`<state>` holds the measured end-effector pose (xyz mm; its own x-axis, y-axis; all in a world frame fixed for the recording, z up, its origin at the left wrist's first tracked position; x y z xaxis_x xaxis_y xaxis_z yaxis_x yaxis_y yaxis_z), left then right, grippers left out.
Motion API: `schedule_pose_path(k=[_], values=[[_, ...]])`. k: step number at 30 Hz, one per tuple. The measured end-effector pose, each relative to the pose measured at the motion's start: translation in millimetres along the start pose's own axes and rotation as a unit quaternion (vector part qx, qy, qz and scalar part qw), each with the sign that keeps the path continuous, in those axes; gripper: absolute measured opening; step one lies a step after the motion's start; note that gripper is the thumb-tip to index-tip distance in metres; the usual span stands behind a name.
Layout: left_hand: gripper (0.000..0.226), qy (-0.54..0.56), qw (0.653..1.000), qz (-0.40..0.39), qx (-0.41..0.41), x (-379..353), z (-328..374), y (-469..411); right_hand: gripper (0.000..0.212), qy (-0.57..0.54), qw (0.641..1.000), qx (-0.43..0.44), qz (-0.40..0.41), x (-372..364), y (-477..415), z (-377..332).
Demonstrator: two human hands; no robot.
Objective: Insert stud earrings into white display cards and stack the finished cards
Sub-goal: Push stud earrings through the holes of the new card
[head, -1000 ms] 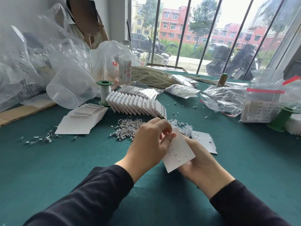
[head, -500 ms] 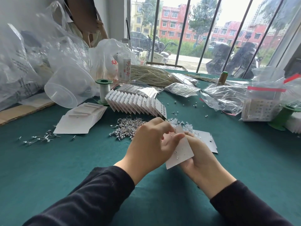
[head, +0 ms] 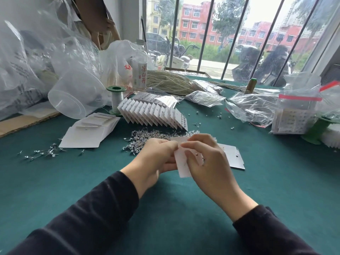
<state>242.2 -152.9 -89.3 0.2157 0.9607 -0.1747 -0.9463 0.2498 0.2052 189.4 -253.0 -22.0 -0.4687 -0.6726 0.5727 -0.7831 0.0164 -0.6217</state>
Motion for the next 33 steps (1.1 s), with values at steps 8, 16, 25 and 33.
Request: schedule_pose_path(k=[8,16,25,33], values=[[0.018,-0.035,0.997,0.064,0.026,26.8,-0.3,-6.5,0.025,0.184,0.972,-0.119,-0.085,0.0,-14.8,71.9],[0.017,-0.079,0.995,0.046,0.043,22.0,-6.3,-5.6,0.015,0.21,0.968,-0.107,-0.083,-9.8,-15.0,73.5],[0.016,-0.058,0.996,0.051,0.045,20.8,-8.4,-3.4,0.008,0.074,0.982,-0.162,0.056,29.0,-19.0,70.3],[0.015,-0.064,0.996,0.052,0.04,18.6,-9.4,-4.5,0.012,-0.024,0.981,-0.187,0.037,21.0,-13.2,67.2]])
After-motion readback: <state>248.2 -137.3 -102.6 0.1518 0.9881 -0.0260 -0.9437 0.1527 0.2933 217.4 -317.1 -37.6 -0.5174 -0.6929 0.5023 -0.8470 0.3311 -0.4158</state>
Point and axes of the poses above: each hand's wrist, its own y-axis away from the middle knuckle, its own x-axis out of the back of the hand, z = x × y, the point moved 10 cm from there along -y, towards the middle knuckle
